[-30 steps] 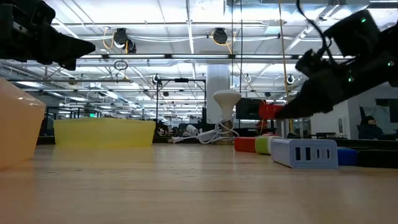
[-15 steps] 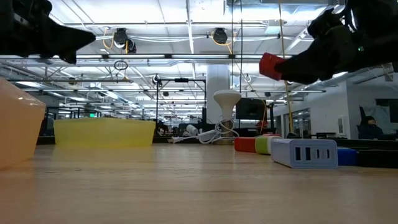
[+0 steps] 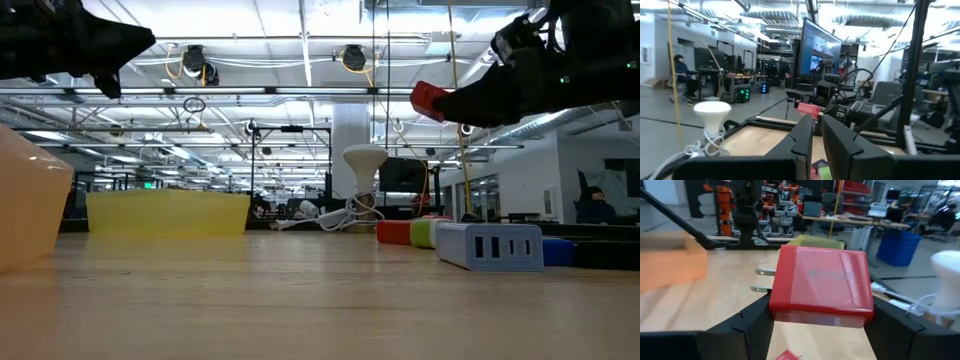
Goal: Pick & Place Office items
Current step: Put the right red charger adapter into the yellow bin
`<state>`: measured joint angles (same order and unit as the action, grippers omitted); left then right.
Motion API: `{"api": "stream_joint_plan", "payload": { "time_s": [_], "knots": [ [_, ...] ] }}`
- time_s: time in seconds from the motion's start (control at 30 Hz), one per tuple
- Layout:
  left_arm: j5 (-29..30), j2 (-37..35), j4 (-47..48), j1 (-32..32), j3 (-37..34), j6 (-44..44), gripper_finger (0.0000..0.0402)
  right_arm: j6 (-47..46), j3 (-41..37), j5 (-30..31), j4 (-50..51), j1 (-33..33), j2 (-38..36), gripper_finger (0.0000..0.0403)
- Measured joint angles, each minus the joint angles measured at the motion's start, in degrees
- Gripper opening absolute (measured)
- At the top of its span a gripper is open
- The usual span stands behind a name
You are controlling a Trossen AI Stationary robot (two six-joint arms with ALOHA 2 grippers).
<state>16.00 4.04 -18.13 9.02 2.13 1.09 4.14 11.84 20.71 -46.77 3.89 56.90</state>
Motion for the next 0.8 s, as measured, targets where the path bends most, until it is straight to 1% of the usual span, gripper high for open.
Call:
{"api": "stream_joint_plan", "payload": {
  "time_s": [0.1,0.17,0.2,0.3,0.37,0.43,0.6,0.7,0.8],
  "knots": [
    [-1.2,1.5,-2.6,0.0,0.0,0.7,0.0042,3.1,0.1,-0.1,-0.3,-1.4,0.0,0.0248],
    [-0.7,3.7,-5.3,0.0,0.0,1.7,0.0042,5.3,1.1,-1.3,-0.1,-2.3,0.3,0.0248],
    [0.7,5.1,-6.7,0.0,0.0,2.9,0.0042,6.1,1.7,-2.0,-0.1,-2.6,0.4,0.0248],
    [8.3,9.6,-11.7,0.0,0.0,6.5,0.0042,8.8,4.4,-4.0,0.1,-3.2,1.4,0.0248],
    [10.2,13.1,-13.3,0.0,0.0,10.8,0.0042,11.5,6.5,-4.6,0.4,-3.1,2.2,0.0248],
    [11.1,17.1,-14.9,-0.2,-0.1,12.4,0.0042,13.5,8.5,-4.7,1.6,-3.1,2.9,0.0248],
    [11.5,29.3,-21.7,-1.9,0.0,20.4,0.0045,17.0,12.8,-4.5,5.6,-3.1,6.0,0.0248],
    [11.0,37.4,-25.8,-4.4,0.8,23.2,0.0072,20.6,15.6,-4.5,5.4,-3.5,9.3,0.0248],
    [9.3,44.3,-27.0,-7.5,5.1,26.8,0.0125,22.2,18.7,-4.4,5.4,-4.1,13.7,0.0253]
  ]
}}
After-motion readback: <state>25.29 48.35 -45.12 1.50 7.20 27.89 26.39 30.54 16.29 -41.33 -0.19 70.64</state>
